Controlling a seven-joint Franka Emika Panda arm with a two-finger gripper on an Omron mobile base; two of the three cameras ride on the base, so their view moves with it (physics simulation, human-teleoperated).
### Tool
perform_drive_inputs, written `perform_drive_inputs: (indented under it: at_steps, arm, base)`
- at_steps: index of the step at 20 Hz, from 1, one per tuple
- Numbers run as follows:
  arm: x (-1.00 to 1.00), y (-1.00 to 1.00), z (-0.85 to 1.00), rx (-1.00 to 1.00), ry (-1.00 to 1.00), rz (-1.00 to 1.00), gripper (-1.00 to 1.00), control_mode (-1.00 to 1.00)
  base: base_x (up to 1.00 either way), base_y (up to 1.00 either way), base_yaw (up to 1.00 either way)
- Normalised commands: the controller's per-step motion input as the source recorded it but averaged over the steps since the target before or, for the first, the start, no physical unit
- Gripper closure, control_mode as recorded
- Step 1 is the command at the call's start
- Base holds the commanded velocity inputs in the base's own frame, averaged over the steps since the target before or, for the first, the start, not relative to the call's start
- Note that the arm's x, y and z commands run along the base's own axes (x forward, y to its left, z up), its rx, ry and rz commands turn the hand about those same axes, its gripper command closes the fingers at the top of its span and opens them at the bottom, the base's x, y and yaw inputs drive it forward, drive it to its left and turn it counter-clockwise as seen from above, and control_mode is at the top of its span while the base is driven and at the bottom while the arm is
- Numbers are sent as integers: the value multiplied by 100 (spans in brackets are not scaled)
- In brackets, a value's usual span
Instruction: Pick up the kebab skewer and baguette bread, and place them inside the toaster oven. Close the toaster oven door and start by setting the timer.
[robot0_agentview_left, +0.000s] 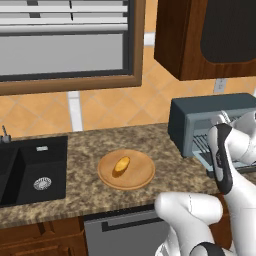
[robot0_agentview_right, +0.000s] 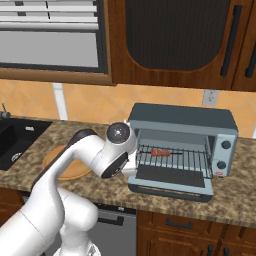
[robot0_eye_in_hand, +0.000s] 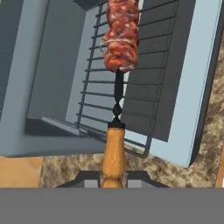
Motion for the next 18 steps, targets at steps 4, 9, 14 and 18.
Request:
perform_drive_inputs:
  at_steps: [4,9,14,18]
  arm:
    - [26,-16,-5,0,0,0,100,-100]
    - [35,-16,-14,3,0,0,100,-100]
    - [38,-5,-28,2,0,0,100,-100]
    - [25,-1,-14,0,0,0,100,-100]
  base:
    - [0,0,0]
    - [0,0,0]
    - [0,0,0]
    - [0,0,0]
